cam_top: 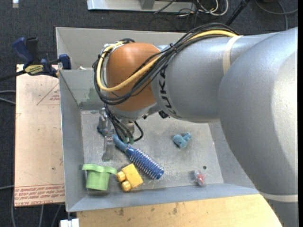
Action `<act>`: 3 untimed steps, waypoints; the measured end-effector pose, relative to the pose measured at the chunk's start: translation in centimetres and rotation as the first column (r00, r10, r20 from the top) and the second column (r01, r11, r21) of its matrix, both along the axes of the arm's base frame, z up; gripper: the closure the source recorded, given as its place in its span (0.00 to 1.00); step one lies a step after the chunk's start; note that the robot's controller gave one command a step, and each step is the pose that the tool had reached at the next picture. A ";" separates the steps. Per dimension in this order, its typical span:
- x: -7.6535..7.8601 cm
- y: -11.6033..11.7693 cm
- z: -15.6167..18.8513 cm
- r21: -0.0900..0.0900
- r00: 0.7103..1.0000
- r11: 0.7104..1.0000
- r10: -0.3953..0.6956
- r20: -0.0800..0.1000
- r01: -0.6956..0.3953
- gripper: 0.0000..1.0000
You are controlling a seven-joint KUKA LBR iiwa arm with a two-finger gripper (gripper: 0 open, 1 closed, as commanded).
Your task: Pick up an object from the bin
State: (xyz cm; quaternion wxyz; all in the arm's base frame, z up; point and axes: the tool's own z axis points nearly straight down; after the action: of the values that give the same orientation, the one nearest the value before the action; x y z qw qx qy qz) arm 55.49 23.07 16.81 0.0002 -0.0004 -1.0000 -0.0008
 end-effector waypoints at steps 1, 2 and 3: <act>-6.1 -6.4 -3.3 -0.002 0.950 0.950 0.313 -0.004 -0.313 0.00; -4.3 -9.8 -9.9 0.000 0.892 0.892 0.452 -0.004 -0.452 0.00; -4.2 -9.6 -9.5 0.000 0.892 0.892 0.453 0.000 -0.453 1.00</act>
Offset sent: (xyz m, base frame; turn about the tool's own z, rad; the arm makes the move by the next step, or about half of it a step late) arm -0.0606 -0.0624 -0.0310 -0.3217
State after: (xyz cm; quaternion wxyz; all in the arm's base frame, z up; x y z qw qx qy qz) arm 51.27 13.44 7.33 0.0003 0.2325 -0.9726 -0.0008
